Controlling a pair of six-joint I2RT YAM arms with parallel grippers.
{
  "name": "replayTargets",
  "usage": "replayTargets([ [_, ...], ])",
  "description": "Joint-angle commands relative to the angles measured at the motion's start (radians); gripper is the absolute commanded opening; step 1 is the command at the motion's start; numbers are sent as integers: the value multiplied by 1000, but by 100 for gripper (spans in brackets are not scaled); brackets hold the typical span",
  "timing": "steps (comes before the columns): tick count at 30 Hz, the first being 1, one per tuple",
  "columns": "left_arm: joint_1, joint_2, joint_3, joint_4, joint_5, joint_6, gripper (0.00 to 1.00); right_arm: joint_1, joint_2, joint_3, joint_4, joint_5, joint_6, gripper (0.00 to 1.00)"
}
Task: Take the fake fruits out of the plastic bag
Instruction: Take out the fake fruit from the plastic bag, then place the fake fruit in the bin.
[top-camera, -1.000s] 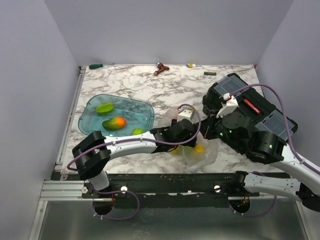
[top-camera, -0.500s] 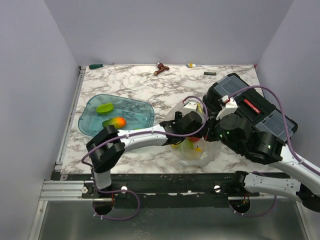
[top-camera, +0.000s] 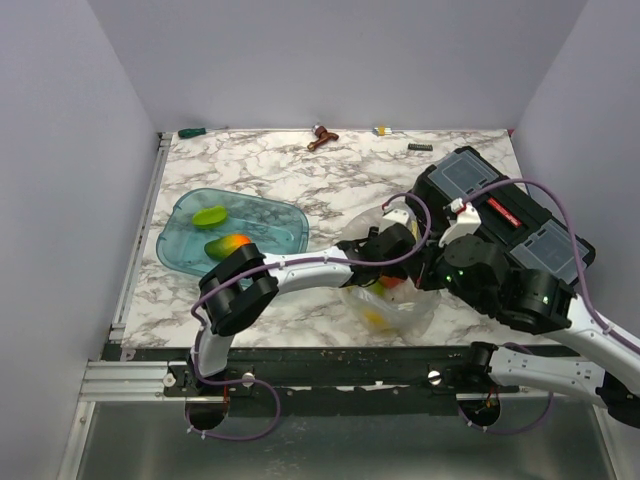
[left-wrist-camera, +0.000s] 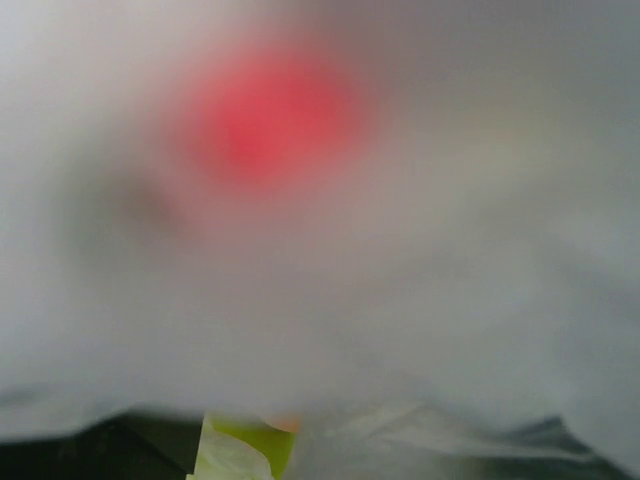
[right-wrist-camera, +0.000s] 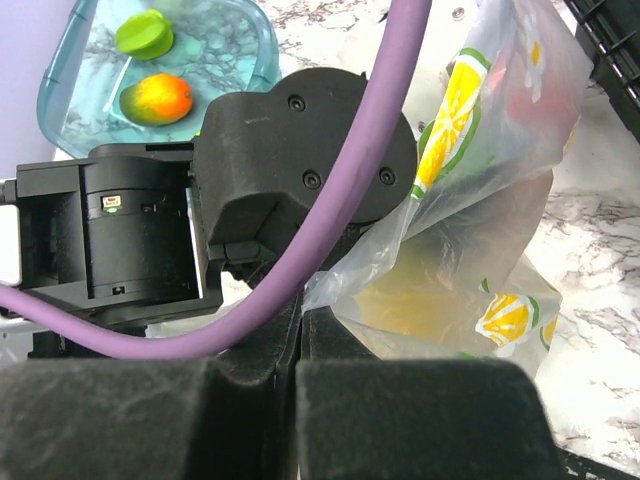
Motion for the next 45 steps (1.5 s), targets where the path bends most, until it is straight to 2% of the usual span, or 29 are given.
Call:
replayTargets([
  [1, 3, 5, -9, -35, 72, 39, 52, 9, -22, -9, 34, -23, 34, 1],
  [9, 4, -166, -54, -72, 209, 98, 39, 11, -44, -32, 15, 11, 43, 1],
  [15, 11, -317, -115, -92, 352, 86, 30, 10, -73, -60, 5, 43, 56, 1],
  [25, 15, -506, -184, -151, 526, 78, 29, 10, -97, -78, 1, 76, 80, 1],
  [37, 70, -797, -228, -271, 394, 152, 27, 11, -95, -67, 7, 86, 72, 1],
  [45, 175, -973, -247, -432, 123, 252, 25, 10, -97, -60, 5, 84, 68, 1],
])
